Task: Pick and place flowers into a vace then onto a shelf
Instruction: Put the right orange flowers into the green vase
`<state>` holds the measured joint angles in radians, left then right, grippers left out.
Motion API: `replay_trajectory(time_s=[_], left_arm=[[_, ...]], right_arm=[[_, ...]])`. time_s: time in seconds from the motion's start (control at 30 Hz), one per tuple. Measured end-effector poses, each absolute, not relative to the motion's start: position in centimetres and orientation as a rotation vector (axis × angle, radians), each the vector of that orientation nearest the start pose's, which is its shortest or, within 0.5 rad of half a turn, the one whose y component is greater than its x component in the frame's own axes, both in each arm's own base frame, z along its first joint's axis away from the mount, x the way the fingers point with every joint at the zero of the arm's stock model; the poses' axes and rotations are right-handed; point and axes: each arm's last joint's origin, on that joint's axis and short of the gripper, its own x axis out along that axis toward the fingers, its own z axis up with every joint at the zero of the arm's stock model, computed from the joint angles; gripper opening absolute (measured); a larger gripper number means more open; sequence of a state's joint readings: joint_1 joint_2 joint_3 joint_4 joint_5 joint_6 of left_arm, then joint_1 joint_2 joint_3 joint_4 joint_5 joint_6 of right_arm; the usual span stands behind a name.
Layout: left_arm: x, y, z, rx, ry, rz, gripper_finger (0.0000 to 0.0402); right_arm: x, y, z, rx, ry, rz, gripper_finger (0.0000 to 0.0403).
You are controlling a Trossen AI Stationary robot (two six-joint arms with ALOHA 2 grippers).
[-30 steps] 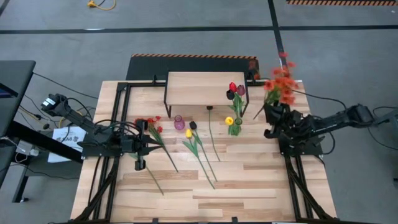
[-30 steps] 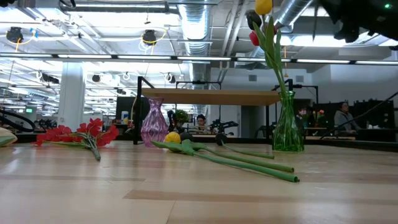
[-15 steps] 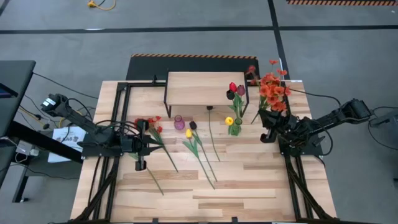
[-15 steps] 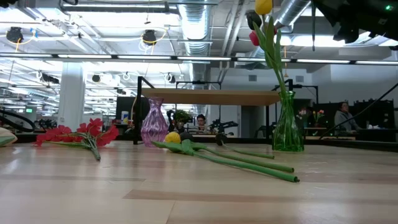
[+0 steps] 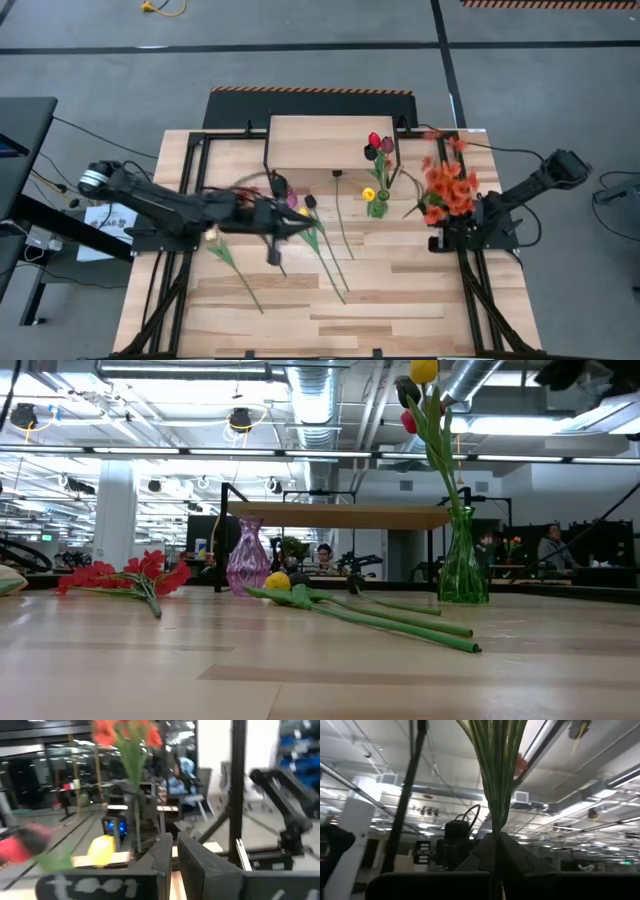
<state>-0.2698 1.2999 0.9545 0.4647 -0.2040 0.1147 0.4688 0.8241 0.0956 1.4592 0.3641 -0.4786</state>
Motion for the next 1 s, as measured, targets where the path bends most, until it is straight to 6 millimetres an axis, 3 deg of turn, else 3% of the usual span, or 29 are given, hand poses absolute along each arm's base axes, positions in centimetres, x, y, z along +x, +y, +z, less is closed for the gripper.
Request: replay_trajectory(time_s=[0.2, 0.4, 0.57, 0.83, 1.0], left_arm=[[34.0, -8.8, 34.6, 0.152, -0.107, -0.071, 0.0016], [38.2, -9.0, 34.6, 0.164, -0.102, -0.048, 0.0016], [39.7, -8.5, 35.5, 0.162, -0.134, -0.031, 0.0016], [40.1, -6.6, 36.2, 0.107, -0.176, -0.22, 0.0016], [40.4, -4.8, 36.2, 0.03, -0.17, -0.242, 0.0016]], right_arm=[[12.9, 6.9, 24.9, -0.193, -0.62, 0.051, 0.0], [12.9, 8.2, 25.6, -0.227, -0.602, 0.125, 0.0], [12.8, 8.5, 25.7, -0.257, -0.607, 0.136, 0.0004], [13.1, 8.1, 25.7, -0.255, -0.594, 0.113, 0.0004], [13.2, 7.9, 25.6, -0.259, -0.586, 0.1, 0.0002]])
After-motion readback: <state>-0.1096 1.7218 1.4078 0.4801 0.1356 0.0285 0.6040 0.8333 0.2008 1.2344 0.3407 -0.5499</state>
